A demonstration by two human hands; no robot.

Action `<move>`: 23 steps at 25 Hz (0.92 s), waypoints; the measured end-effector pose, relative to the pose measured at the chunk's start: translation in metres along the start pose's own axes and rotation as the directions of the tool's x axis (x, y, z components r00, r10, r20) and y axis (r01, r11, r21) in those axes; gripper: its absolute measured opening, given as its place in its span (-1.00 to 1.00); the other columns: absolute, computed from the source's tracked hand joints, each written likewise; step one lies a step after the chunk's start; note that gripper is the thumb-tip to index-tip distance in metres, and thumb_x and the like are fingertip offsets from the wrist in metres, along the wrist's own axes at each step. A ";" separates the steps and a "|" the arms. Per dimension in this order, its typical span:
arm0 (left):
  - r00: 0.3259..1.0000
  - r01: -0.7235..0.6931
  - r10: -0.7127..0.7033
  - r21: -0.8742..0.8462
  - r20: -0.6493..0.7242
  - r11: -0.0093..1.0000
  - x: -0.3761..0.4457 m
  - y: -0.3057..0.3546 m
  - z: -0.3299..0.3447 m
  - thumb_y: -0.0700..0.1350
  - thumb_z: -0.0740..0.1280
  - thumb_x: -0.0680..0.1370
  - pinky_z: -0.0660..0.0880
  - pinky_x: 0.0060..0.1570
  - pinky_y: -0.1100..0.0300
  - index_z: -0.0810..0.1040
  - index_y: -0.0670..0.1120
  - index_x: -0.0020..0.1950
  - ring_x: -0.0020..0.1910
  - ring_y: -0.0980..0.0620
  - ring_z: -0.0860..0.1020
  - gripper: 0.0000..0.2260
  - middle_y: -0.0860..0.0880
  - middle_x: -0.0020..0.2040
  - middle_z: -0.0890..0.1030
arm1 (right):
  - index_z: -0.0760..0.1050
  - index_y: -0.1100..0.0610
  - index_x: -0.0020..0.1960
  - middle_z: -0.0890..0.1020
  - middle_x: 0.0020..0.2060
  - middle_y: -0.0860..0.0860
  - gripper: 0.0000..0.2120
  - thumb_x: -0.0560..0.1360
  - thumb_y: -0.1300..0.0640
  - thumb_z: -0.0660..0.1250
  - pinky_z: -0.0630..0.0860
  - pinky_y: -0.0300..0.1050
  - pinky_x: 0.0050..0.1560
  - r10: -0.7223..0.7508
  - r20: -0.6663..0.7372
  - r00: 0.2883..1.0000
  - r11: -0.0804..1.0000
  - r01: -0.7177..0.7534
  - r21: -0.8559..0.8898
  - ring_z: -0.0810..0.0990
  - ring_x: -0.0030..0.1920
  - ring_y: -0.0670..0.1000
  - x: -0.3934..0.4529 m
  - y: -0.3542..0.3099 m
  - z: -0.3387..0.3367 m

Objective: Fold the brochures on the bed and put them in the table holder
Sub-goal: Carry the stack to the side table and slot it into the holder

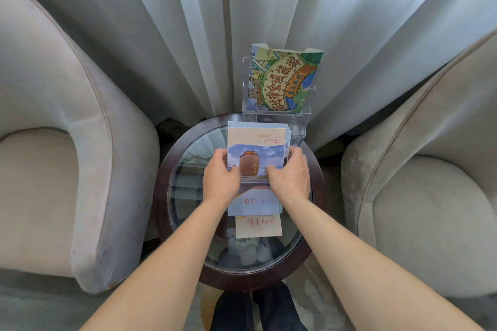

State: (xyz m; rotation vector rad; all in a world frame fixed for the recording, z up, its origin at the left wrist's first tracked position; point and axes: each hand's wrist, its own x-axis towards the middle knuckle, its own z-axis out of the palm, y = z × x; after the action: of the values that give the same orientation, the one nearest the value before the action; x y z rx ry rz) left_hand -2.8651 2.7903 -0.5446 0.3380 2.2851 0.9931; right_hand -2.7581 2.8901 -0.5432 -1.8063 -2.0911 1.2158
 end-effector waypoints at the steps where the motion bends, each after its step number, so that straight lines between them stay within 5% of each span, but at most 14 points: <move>1: 0.999 -0.035 0.035 -0.006 -0.007 0.999 -0.001 0.006 -0.004 -0.19 0.32 0.55 0.56 0.00 -0.04 0.48 -0.01 0.08 -0.01 -0.01 0.59 -0.85 0.03 0.00 0.62 | 0.36 -0.02 0.15 0.53 0.07 -0.04 -0.66 0.43 0.10 0.40 0.48 -0.02 -0.08 -0.024 -0.012 1.000 1.000 0.024 0.007 0.54 0.02 0.03 0.000 -0.006 -0.006; 9: 0.981 -0.184 0.184 0.004 -0.055 0.983 -0.009 -0.004 0.003 -0.22 0.31 0.57 0.57 0.03 -0.10 0.48 0.03 0.09 0.03 0.02 0.56 -0.83 0.06 0.02 0.60 | 0.34 -0.03 0.06 0.57 -0.03 -0.01 -0.76 0.47 0.09 0.36 0.42 -0.03 -0.13 -0.084 -0.033 0.996 0.996 0.085 0.027 0.54 -0.03 0.08 -0.008 0.002 -0.012; 23: 0.987 -0.126 0.128 0.030 -0.099 0.992 -0.009 -0.019 0.009 -0.23 0.28 0.57 0.58 0.03 -0.04 0.49 0.09 0.10 0.02 0.06 0.54 -0.78 0.08 0.04 0.58 | 0.36 -0.04 0.07 0.63 0.02 -0.02 -0.84 0.55 0.07 0.31 0.57 0.05 -0.06 -0.136 0.022 0.990 0.991 0.136 -0.002 0.60 -0.01 0.09 -0.006 0.015 -0.004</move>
State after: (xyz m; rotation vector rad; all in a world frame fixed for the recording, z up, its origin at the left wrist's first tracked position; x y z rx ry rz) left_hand -2.8522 2.7782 -0.5598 0.4579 2.3930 1.0686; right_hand -2.7426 2.8860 -0.5472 -1.6279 -2.1888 1.2027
